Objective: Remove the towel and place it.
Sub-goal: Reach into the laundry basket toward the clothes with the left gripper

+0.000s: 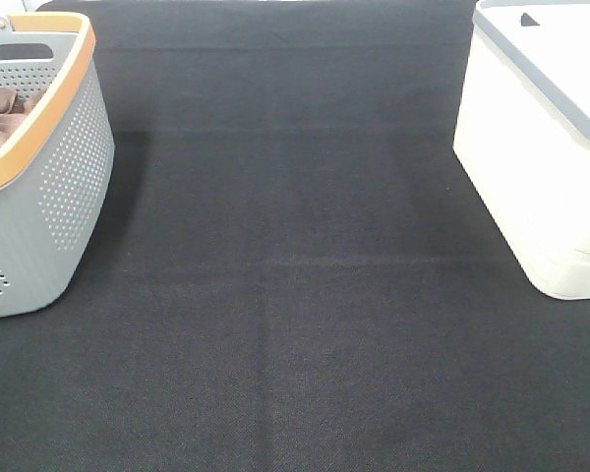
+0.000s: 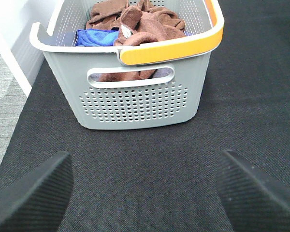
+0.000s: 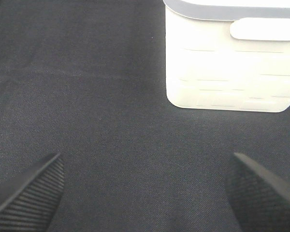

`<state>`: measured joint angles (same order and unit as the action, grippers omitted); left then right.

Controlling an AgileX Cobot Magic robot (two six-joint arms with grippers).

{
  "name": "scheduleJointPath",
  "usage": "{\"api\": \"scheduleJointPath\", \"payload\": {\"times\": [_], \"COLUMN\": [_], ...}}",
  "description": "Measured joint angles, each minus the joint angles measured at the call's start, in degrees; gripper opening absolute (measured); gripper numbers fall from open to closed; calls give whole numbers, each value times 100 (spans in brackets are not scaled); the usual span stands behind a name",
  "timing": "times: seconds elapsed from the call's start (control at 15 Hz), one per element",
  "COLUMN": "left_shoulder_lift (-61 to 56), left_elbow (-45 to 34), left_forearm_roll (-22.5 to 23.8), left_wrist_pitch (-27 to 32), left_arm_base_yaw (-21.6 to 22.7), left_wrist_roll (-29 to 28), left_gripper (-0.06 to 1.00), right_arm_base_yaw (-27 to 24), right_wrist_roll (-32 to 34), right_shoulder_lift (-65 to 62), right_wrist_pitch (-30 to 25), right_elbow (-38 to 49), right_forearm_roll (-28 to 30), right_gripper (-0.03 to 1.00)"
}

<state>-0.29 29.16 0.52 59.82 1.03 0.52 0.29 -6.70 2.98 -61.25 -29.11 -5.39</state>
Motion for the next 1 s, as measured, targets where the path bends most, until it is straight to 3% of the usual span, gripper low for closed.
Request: {"api": "scheduleJointPath", "payload": {"times": [1.0], "left_shoulder_lift": [0], "left_elbow": [0], "left_forearm_roll": [0], "left_wrist_pitch": [0], "left_arm_base_yaw": [0], "left_wrist_roll": [0], "left_gripper": [78], "right_arm_base_yaw": [0], "right_wrist_roll": [0], "right_shoulder_lift": [0], "right_wrist_pitch": [0], "right_elbow": [0], "right_forearm_roll": [0], "right_gripper": [85]}}
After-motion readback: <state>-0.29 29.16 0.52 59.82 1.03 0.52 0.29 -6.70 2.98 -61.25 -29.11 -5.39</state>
